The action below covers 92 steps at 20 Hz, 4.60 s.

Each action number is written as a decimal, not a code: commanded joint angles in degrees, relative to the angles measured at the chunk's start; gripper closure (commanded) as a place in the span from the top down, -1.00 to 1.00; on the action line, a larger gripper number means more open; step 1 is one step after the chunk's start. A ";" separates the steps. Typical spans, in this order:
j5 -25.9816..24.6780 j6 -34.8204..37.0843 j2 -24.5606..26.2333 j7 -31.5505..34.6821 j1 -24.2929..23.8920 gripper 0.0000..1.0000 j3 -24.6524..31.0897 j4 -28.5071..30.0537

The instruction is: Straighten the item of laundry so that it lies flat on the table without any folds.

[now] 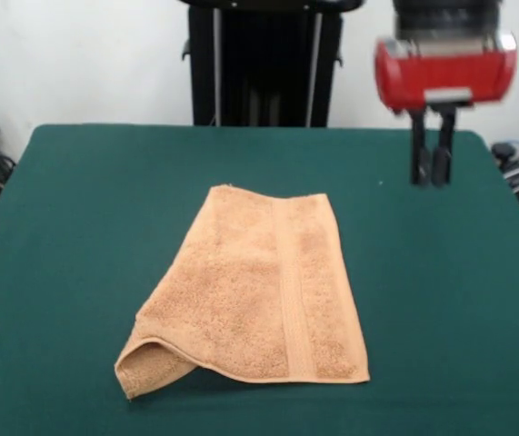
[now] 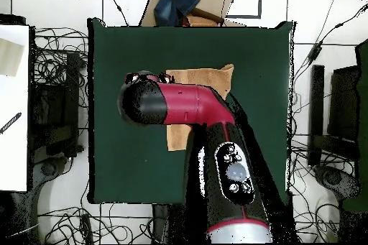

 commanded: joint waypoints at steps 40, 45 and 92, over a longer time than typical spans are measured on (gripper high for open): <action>-1.56 -15.45 16.24 7.09 -5.25 -1.00 1.86 3.42; -1.71 -15.48 17.16 5.84 -7.92 -1.00 4.39 3.55; -4.67 -18.21 20.53 3.72 -15.74 -1.00 13.98 8.26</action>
